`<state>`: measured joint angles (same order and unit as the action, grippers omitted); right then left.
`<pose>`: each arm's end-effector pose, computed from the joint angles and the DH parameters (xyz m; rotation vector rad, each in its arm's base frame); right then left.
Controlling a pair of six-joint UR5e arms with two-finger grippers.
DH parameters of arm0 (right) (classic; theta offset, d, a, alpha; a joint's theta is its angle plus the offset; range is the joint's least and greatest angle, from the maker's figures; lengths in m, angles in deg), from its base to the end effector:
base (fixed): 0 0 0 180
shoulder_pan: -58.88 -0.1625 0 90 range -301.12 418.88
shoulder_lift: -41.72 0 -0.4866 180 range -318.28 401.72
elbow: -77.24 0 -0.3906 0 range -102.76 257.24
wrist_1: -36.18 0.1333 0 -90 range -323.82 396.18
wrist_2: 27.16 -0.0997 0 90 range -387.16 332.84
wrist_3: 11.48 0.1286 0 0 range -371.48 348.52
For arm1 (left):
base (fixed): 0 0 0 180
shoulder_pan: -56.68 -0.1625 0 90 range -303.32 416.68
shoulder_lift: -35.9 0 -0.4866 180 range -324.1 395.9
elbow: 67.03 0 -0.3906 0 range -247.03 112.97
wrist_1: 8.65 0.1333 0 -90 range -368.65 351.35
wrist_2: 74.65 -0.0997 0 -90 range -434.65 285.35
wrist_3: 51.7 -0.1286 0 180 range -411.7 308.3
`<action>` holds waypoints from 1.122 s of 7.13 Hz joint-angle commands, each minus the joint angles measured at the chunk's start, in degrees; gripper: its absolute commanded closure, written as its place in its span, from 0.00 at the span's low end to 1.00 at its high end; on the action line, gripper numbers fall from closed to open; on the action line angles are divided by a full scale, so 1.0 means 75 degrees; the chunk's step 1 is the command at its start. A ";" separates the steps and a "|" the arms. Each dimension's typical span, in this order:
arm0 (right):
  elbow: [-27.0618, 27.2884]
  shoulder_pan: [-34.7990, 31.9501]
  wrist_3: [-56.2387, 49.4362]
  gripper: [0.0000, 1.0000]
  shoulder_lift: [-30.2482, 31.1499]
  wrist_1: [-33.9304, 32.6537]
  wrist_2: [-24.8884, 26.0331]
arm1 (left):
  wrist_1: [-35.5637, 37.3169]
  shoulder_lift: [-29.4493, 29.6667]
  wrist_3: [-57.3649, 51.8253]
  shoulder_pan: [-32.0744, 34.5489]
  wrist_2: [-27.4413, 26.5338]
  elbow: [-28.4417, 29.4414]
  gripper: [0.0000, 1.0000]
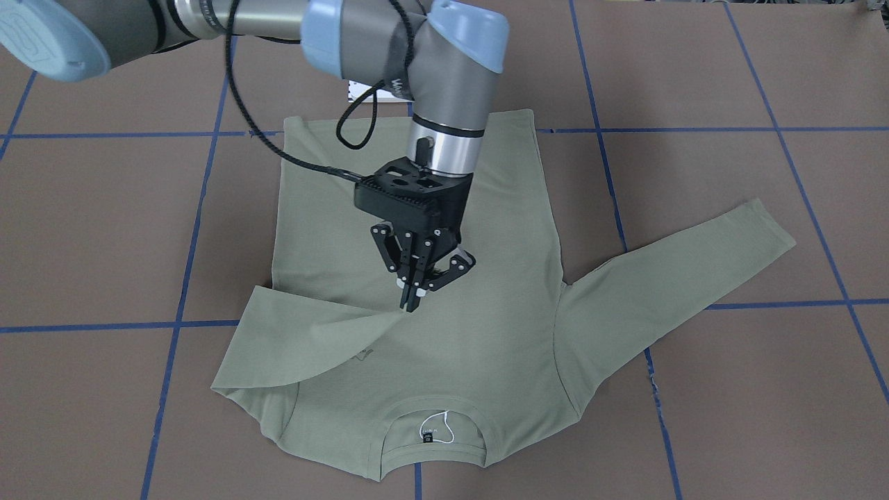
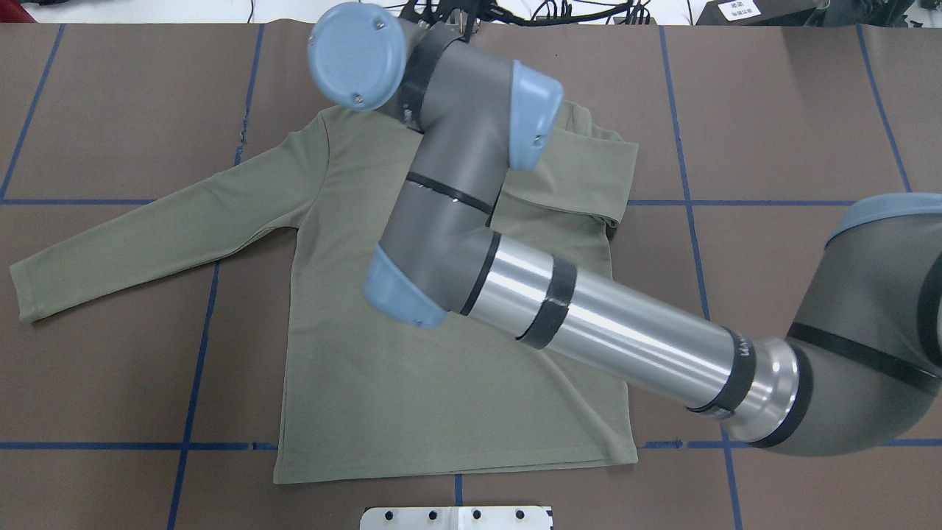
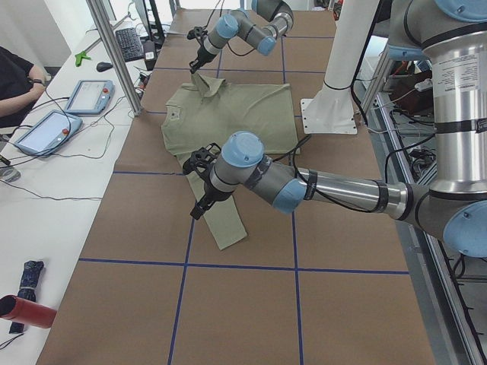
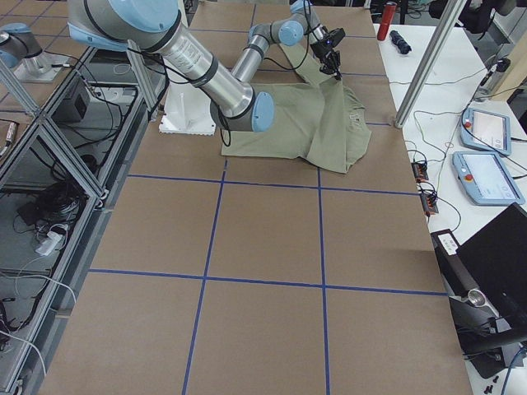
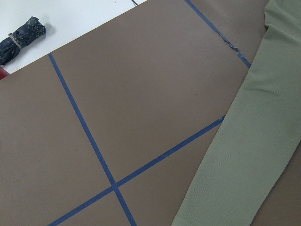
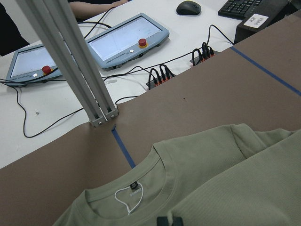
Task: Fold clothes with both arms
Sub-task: 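Lift the sleeve with the right gripper and carry it across the shirt body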
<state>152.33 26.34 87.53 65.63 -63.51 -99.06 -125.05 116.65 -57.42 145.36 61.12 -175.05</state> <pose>-0.6195 -0.6008 0.0809 0.4546 -0.6597 0.8015 -0.0310 -0.4418 0.5991 0.6116 0.7526 0.3581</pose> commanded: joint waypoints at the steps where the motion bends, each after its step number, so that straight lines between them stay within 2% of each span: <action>1: -0.0926 0.0726 0.0100 1.00 -0.0641 0.0118 0.0667 | 0.0004 -0.0021 -0.0011 0.0000 0.0003 0.0000 0.00; 3: -0.1970 0.0962 0.0042 1.00 -0.1345 0.0608 0.1053 | 0.0004 -0.0044 -0.0011 0.0000 0.0003 0.0024 0.00; 6: -0.2453 0.1079 -0.0088 1.00 -0.1698 0.0821 0.1266 | 0.0004 -0.0068 -0.0046 0.0012 0.0003 0.0071 0.00; 7: -0.2767 0.1208 -0.0111 1.00 -0.1699 0.1356 0.1289 | 0.0004 -0.0068 -0.0058 0.0000 0.0003 0.0071 0.00; 8: -0.2886 0.1279 -0.0111 0.98 -0.1757 0.1524 0.1278 | 0.0004 -0.0068 -0.0058 0.0000 0.0003 0.0082 0.00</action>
<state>132.34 35.10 86.78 52.91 -54.51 -89.54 -125.02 116.17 -57.82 145.39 61.15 -174.51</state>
